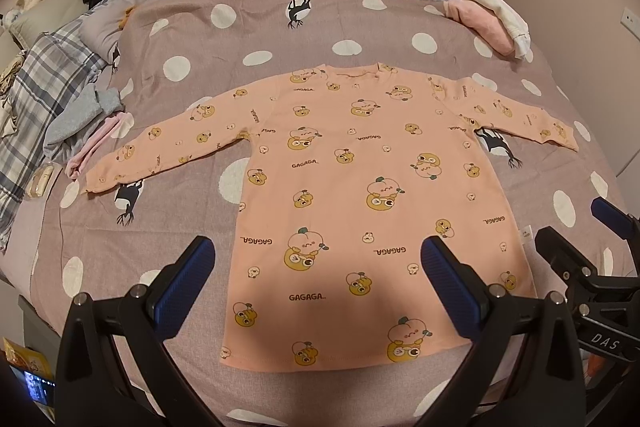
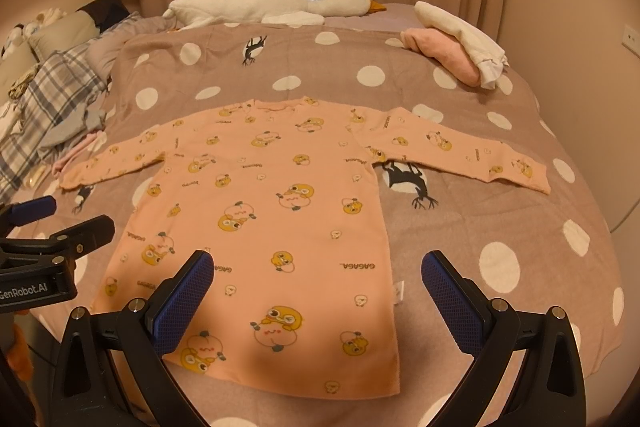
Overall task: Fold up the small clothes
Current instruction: 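Grasp the peach shirt's sleeve cuff with the right gripper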
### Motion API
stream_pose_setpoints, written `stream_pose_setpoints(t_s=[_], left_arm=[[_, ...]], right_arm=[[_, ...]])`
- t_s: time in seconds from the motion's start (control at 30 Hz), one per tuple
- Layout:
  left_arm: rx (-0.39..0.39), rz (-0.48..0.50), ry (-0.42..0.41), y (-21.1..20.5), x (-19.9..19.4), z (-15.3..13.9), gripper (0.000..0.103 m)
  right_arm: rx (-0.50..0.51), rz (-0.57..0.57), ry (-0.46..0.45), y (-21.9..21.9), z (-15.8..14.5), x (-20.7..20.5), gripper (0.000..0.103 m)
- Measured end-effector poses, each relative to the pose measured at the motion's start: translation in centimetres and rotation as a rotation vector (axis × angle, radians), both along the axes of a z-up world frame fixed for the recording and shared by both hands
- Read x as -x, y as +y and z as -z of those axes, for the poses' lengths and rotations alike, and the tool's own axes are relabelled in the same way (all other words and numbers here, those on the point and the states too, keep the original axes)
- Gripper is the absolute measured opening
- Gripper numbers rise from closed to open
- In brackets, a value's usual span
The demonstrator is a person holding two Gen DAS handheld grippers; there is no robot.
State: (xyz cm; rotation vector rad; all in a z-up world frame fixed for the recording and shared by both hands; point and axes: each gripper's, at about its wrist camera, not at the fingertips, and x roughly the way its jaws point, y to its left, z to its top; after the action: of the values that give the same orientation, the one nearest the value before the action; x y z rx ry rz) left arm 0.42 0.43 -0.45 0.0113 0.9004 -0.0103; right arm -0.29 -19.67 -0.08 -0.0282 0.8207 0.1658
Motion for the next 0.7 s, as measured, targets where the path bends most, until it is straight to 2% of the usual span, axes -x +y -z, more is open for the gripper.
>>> stream_pose_setpoints(t_s=[0.4,0.53,0.6,0.7], left_arm=[[-0.002,0.001,0.005,0.0,0.1,0.4,0.103],[0.026,-0.003,0.016,0.4,-0.1,1.3,0.103],[0.067,-0.011,0.037,0.7,-0.6,2.0,0.103],[0.162,-0.036,0.083,1.8,-1.4,3.5,0.103]], right_arm=[[-0.004,0.001,0.004,0.0,0.2,0.0,0.103],[-0.010,0.000,0.006,0.0,0.2,0.0,0.103],[-0.057,-0.014,0.020,-0.3,0.6,0.0,0.103],[-0.206,-0.038,0.072,-1.6,2.0,-0.2,0.103]])
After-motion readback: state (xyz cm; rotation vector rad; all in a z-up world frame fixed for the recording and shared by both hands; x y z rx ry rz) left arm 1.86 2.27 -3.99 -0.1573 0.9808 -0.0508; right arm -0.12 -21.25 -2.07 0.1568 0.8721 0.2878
